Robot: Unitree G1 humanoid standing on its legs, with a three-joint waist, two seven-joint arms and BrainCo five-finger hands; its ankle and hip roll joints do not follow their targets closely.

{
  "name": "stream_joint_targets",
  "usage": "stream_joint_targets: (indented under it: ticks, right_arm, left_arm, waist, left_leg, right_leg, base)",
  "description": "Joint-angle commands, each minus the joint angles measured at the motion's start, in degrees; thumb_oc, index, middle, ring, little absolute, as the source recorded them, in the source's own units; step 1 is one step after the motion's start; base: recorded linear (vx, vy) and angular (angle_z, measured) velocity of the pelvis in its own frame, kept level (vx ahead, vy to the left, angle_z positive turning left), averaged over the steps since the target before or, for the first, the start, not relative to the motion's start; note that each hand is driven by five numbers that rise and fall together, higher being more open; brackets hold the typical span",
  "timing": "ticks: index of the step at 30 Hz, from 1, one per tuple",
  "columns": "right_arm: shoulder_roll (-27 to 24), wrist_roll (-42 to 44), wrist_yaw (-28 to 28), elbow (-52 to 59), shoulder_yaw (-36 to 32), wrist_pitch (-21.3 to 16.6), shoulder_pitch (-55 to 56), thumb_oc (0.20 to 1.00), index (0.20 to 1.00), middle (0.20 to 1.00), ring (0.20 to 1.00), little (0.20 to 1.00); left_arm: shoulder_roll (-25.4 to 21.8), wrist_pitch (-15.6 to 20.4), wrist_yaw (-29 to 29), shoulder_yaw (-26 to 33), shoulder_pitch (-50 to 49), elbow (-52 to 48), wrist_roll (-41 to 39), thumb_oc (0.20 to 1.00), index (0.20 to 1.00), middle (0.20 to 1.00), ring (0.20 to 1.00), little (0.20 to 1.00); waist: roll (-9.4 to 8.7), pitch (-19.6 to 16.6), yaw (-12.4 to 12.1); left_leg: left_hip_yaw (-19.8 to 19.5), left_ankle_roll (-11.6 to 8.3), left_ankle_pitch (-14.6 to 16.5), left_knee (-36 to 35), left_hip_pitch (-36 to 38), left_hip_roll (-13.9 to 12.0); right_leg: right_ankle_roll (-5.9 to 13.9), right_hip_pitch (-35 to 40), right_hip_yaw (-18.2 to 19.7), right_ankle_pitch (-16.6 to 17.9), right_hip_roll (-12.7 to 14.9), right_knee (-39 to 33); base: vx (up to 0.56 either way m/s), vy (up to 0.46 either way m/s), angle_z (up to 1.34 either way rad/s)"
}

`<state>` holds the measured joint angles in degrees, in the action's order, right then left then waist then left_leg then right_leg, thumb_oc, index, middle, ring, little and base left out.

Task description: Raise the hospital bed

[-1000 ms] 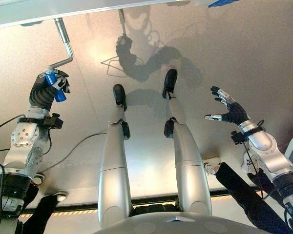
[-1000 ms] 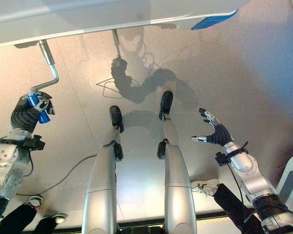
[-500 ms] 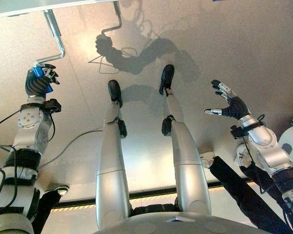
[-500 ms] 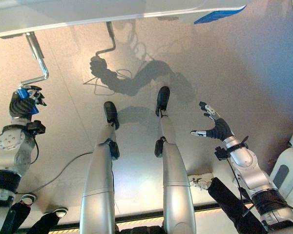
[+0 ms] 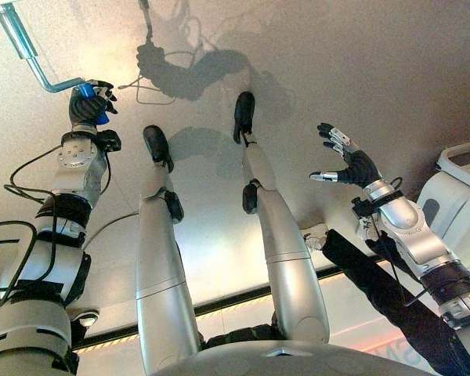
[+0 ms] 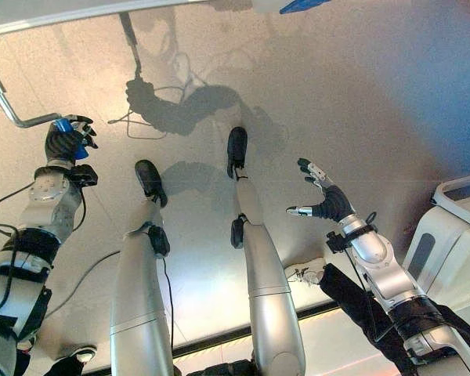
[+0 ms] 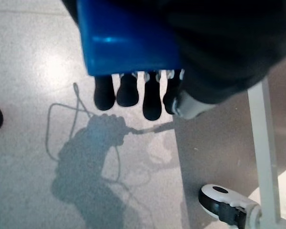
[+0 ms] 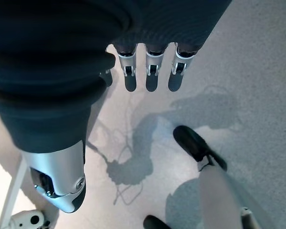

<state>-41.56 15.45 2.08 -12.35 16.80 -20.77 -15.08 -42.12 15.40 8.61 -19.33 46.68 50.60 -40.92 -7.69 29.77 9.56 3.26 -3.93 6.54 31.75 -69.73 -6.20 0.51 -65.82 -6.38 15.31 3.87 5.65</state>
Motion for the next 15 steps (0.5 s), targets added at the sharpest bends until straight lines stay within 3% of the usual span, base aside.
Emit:
stream_joint_targets:
  ticks: [1, 11, 15]
  right_arm:
    - [-1.39, 2.51, 0.10, 3.14, 1.57, -0.68, -0.24, 1.000, 1.000, 1.000, 1.000, 1.000]
    - [-1.87, 1.94, 0.21, 1.37, 3.10, -0.58, -1.00, 1.000, 1.000, 1.000, 1.000, 1.000]
    - [-2.01, 1.12, -0.17, 0.76, 1.89, -0.51, 0.22, 1.000, 1.000, 1.000, 1.000, 1.000]
  left_arm:
    - [0.88, -0.69, -0.08, -1.86, 3.28, -1.08, 5.69, 0.200, 0.200, 0.200, 0.200, 0.200]
    - [0.90, 1.41, -0.62, -6.68, 4.23, -11.01, 7.21, 0.200, 0.200, 0.200, 0.200, 0.200]
    - [-3.57, 3.41, -1.48, -6.06, -0.04, -24.03, 4.81, 0.200, 0.200, 0.200, 0.200, 0.200]
  waist:
    - [-0.47, 0.02, -0.28]
    - [0.04, 0.01, -0.25]
    - [1.22, 0.00, -1.02]
  left_leg:
    - [0.86, 2.75, -3.46, -9.46, 5.37, 1.48]
    - [1.10, 2.81, -3.40, -9.24, 5.87, 1.43]
    - [1.12, 2.67, -3.81, -9.92, 6.56, 1.73]
  right_leg:
    - [6.95, 1.95, 0.60, -8.53, 0.48, 8.34]
    - [6.73, 2.03, 0.79, -8.70, 0.27, 9.01]
    - [6.70, 2.41, 0.53, -8.78, 0.47, 9.12]
  base:
    - [0.00, 0.000, 0.00]
    - [0.00, -0.004, -0.01]
    - [0.00, 0.000, 0.00]
